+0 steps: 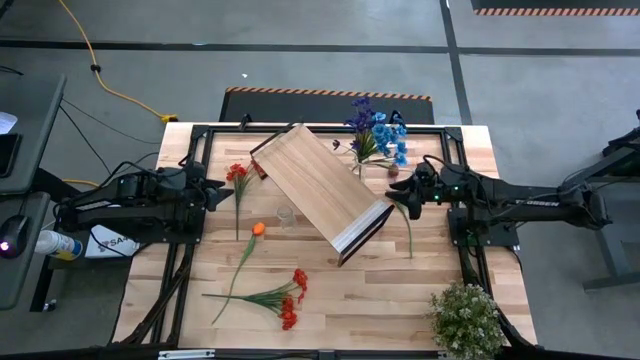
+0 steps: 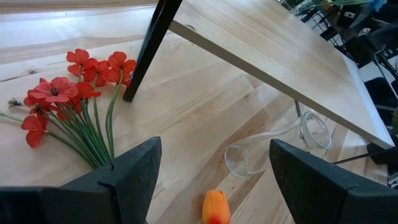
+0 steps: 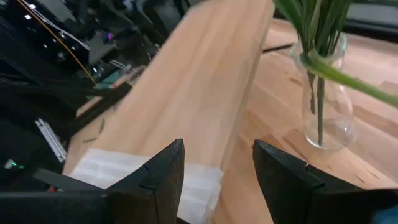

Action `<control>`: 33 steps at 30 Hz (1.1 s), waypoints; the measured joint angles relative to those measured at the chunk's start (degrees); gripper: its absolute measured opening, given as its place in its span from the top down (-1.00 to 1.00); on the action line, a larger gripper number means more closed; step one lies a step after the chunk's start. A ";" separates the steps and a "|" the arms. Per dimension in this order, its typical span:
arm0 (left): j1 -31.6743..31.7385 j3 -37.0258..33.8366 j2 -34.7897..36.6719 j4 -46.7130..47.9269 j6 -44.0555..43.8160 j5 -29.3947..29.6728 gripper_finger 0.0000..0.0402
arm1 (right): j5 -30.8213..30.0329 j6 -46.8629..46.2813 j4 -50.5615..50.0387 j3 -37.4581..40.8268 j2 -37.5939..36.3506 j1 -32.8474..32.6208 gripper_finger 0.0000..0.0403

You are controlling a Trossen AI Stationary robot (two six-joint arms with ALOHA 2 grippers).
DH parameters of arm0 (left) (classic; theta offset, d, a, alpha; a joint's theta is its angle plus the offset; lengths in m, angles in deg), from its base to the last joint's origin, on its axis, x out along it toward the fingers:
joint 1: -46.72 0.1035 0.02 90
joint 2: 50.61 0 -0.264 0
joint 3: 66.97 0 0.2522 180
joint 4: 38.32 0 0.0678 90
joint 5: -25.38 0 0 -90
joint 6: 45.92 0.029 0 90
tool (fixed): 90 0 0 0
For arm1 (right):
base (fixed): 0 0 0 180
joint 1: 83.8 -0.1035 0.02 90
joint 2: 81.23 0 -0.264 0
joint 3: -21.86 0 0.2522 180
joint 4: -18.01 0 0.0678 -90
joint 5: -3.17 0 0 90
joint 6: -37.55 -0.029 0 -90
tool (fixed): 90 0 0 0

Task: Pick and place flowers into a vace then onto a shelf
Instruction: Put the red flower into the top transparent vase

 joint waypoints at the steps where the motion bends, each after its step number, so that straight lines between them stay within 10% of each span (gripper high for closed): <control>1: 0.00 0.00 0.00 0.00 0.00 0.00 -0.66 | 0.00 0.00 0.00 0.00 -0.66 0.00 0.10; 20: 0.00 0.00 0.00 0.00 0.00 0.00 -0.66 | 7.32 -5.44 -2.56 -0.02 -11.15 0.00 0.10; 33: 0.00 0.00 0.02 -0.02 1.50 0.04 -0.66 | 22.85 -22.05 -14.75 -0.09 -16.13 -0.02 0.10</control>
